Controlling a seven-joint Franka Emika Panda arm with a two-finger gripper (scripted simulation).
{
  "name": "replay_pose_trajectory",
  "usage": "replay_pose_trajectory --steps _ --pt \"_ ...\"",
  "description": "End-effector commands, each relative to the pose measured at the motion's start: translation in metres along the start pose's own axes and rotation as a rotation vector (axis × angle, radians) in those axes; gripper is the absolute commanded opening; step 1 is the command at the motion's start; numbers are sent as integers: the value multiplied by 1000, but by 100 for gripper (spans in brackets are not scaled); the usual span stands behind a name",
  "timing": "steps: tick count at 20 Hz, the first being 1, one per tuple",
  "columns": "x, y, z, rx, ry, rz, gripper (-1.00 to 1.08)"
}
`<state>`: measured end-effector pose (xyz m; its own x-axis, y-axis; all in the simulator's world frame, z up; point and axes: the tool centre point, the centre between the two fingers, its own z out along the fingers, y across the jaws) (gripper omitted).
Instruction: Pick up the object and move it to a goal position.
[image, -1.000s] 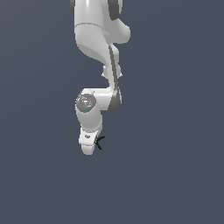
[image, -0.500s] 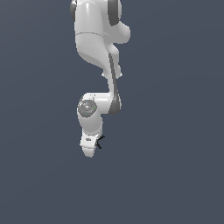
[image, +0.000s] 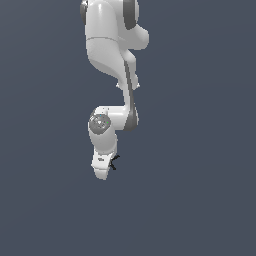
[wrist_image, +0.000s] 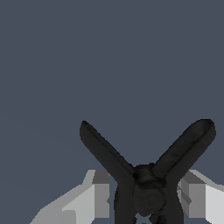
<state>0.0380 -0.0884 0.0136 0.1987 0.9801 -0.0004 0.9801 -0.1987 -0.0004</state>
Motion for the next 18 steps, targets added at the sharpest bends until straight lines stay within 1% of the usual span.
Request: replay_pose_trajectory --steps 1,6,10,18 --pt "0 0 -1 0 0 0 -100" --pt "0 -4 -10 0 0 0 -100" --pt "1 -11 -25 0 -1 0 -100" --pt "4 -33 -75 0 -2 -1 -100"
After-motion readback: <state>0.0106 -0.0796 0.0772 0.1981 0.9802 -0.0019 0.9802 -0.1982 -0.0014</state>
